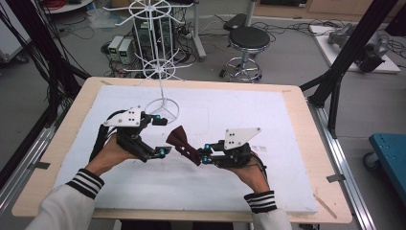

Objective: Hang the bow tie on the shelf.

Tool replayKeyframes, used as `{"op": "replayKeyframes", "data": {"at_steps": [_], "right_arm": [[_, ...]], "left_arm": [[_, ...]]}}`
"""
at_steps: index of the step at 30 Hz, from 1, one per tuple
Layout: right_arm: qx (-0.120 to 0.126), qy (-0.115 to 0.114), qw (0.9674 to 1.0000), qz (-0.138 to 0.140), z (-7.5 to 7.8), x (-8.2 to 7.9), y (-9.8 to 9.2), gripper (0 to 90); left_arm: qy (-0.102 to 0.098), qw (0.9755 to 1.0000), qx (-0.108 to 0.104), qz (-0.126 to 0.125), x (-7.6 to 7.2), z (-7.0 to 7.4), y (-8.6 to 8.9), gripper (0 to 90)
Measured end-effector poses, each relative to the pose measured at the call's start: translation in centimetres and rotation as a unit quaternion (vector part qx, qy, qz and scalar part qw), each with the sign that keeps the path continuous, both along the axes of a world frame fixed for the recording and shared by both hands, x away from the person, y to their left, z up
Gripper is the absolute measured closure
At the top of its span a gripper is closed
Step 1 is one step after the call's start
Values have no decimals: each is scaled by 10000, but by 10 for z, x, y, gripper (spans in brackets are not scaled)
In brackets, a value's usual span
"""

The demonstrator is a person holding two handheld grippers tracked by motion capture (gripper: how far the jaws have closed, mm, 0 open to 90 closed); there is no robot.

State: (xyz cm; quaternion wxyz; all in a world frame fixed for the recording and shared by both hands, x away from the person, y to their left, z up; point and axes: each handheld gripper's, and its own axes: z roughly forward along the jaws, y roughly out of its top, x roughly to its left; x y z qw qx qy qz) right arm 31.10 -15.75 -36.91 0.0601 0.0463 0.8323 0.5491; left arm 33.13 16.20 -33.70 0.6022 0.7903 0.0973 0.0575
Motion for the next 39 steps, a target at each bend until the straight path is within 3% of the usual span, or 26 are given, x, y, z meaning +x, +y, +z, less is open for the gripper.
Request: {"op": "replayKeyframes", "data": {"at_steps": [6, 11, 14, 16, 19, 20, 27, 28, 35, 36, 37, 38, 39], "right_arm": [[-25, -42, 10000, 81, 1, 0, 7, 810], [-67, -98, 9998, 151, 1, 0, 13, 810], [-77, -80, 9998, 153, 1, 0, 15, 810], [-58, -106, 9997, 189, 2, 1, 16, 810], [-57, -144, 9997, 178, 2, 1, 18, 810], [-57, -144, 9997, 178, 2, 1, 18, 810], [-132, -183, 9997, 85, 2, 2, 18, 807], [-110, -146, 9998, 65, 2, 2, 18, 807], [-34, -179, 9998, 17, 2, 3, 17, 798], [-27, -156, 9999, 7, 2, 3, 17, 778], [-13, -222, 9997, -54, 2, 3, 17, 691], [22, -249, 9995, -168, 2, 2, 17, 517], [87, -382, 9985, -383, 2, 0, 18, 275]], "left_arm": [[110, 9999, 33, -94, 1, 0, -5, 105], [269, 9994, 53, -211, 1, 0, -6, 203], [252, 9992, 174, -267, 1, 0, -5, 249], [286, 9991, 149, -293, 1, 0, -4, 315], [343, 9986, 55, -405, 1, 1, -2, 486], [340, 9985, 44, -431, 1, 1, -2, 486], [356, 9985, 128, -401, -2, 4, 1, 811], [266, 9989, 146, -366, -3, 5, 1, 825], [178, 9992, 201, -292, -6, 6, 0, 839], [167, 9992, 209, -288, -6, 6, 0, 840], [152, 9992, 256, -248, -7, 7, 0, 840], [147, 9993, 286, -200, -7, 7, 0, 841], [146, 9993, 297, -186, -7, 7, 0, 841]]}}
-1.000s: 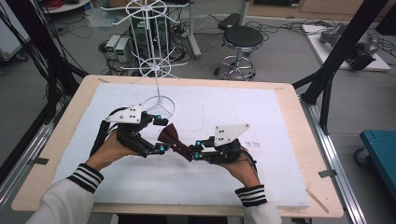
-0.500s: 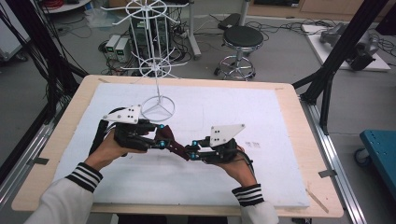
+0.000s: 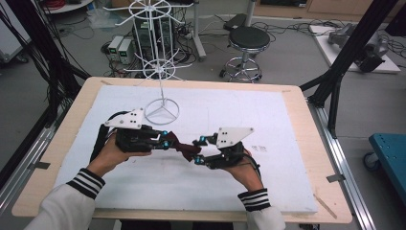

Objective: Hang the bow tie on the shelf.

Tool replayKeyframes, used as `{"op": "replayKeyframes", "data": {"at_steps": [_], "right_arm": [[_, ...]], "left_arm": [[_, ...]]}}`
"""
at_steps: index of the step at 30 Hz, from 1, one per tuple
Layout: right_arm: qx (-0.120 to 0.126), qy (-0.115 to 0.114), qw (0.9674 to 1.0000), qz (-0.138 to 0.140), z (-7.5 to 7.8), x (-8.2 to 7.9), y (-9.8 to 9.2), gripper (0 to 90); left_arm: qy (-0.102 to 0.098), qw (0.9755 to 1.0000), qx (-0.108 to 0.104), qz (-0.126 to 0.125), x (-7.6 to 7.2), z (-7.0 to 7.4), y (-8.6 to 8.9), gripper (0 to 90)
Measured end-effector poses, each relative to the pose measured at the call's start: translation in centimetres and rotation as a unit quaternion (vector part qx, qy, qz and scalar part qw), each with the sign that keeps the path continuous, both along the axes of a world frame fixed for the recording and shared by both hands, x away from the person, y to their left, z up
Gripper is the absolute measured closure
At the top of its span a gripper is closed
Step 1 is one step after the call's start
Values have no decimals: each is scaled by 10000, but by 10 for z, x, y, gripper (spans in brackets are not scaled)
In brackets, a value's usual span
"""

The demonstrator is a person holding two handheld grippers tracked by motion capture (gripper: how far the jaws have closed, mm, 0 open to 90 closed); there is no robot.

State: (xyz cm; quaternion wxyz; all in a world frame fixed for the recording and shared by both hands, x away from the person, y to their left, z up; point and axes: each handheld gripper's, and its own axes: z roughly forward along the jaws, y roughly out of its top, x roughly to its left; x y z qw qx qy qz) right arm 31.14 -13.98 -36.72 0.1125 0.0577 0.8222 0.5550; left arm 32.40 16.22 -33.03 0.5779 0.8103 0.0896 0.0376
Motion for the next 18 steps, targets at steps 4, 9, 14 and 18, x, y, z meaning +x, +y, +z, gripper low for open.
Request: {"op": "replayKeyframes", "data": {"at_steps": [4, 9, 14, 18], "right_arm": [[121, -192, 9977, -645, -2, -3, 0, 5], [439, -65, 9938, -1018, -4, -1, -11, 4], [572, 48, 9916, -1163, -6, -3, -22, 5], [689, -4, 9873, -1432, -9, -9, -37, 5]], "left_arm": [[-78, 9998, -86, 184, 0, 4, 6, 841], [-93, 9992, -114, 373, 2, 7, 14, 841], [-93, 9981, -145, 588, 3, 12, 22, 840], [-152, 9969, -163, 754, 3, 19, 27, 840]]}}
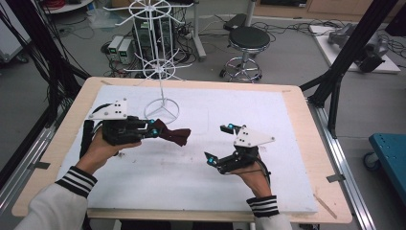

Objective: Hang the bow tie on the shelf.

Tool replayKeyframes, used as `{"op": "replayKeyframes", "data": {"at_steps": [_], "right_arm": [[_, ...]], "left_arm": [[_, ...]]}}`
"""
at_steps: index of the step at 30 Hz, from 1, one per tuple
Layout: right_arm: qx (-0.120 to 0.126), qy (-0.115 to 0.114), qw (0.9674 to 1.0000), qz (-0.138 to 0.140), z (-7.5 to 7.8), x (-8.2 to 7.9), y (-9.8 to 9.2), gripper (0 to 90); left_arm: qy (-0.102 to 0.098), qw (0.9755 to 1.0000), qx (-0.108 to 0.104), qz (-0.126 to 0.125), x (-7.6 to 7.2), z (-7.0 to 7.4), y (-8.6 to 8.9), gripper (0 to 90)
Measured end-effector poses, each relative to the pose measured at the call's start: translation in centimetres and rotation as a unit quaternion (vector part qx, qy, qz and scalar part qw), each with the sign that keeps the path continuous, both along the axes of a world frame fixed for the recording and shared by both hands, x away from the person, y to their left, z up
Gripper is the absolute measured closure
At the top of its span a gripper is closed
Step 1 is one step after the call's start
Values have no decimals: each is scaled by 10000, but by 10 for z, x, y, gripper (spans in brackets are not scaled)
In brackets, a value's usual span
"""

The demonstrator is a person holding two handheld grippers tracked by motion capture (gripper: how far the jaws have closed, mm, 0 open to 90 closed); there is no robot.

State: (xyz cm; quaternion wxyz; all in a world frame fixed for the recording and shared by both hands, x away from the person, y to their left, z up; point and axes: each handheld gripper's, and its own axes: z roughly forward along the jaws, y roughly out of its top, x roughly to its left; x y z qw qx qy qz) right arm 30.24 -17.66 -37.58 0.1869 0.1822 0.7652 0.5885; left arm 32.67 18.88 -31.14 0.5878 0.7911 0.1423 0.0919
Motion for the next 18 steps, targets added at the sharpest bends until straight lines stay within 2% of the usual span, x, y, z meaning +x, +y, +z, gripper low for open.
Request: {"op": "replayKeyframes", "data": {"at_steps": [4, 10, 13, 16, 18], "right_arm": [[85, 12, 9999, -134, -3, -4, -11, 5], [273, -93, 9988, -387, -9, -14, -34, 5], [309, -88, 9985, -441, -11, -16, -38, 5], [430, -132, 9965, -709, -17, -22, -54, 5], [497, -143, 9957, -772, -21, -25, -59, 5]], "left_arm": [[-9, 9999, -18, 102, 1, 7, 3, 840], [11, 9998, 76, 208, 3, 15, 4, 839], [11, 9995, 88, 296, 5, 19, 5, 839], [-15, 9990, 113, 423, 8, 24, 7, 838], [-20, 9986, 105, 519, 10, 27, 8, 838]]}}
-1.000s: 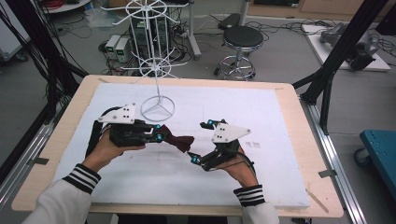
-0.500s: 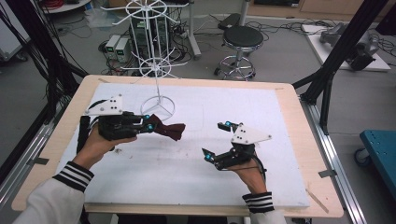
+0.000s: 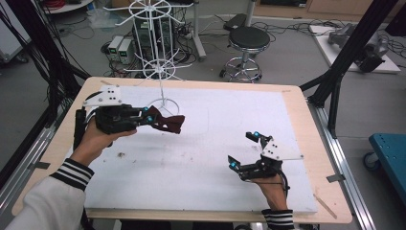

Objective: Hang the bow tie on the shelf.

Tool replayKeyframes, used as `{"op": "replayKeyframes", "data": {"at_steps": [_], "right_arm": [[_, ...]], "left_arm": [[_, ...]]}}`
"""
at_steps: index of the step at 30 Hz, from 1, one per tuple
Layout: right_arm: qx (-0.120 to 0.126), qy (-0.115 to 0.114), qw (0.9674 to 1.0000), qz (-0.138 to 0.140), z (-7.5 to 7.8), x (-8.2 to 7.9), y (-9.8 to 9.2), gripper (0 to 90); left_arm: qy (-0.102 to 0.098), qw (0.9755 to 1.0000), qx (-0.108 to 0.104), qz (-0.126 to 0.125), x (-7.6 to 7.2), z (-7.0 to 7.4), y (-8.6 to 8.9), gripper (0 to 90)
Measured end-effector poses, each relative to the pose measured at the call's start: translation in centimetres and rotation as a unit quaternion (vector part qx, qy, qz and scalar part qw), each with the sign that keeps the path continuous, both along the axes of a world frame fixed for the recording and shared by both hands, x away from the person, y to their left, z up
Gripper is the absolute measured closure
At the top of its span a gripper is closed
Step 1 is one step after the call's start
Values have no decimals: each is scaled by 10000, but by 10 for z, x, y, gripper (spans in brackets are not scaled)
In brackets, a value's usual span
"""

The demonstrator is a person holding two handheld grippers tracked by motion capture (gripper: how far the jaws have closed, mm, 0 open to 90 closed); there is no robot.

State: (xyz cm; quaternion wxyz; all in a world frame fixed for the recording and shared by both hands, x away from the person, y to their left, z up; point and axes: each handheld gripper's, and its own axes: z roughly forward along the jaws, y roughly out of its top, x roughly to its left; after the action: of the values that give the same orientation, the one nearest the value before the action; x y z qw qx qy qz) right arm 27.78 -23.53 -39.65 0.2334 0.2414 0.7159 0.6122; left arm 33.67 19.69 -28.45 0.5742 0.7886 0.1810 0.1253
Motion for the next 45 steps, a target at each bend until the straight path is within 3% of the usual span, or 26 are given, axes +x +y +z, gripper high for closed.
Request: {"op": "replayKeyframes", "data": {"at_steps": [11, 20, 24, 26, 34, 39, 45], "right_arm": [[225, 4, 9993, -310, -16, -10, -21, 5], [452, -198, 9968, -631, -32, -18, -32, 5], [554, -236, 9959, -673, -38, -18, -34, 5], [528, -148, 9962, -680, -39, -18, -33, 5], [676, -402, 9930, -878, -40, -19, -37, 5], [735, -436, 9918, -951, -43, -20, -38, 5], [703, -395, 9923, -941, -50, -20, -36, 6]], "left_arm": [[-47, 9994, 112, 314, 10, 17, 1, 835], [-75, 9983, 143, 562, 21, 27, 0, 834], [-86, 9979, 189, 619, 26, 30, -2, 834], [-107, 9976, 220, 652, 28, 32, -3, 833], [-106, 9967, 290, 756, 38, 38, -8, 833], [-103, 9963, 297, 795, 44, 41, -10, 833], [-88, 9951, 435, 885, 50, 43, -12, 833]]}}
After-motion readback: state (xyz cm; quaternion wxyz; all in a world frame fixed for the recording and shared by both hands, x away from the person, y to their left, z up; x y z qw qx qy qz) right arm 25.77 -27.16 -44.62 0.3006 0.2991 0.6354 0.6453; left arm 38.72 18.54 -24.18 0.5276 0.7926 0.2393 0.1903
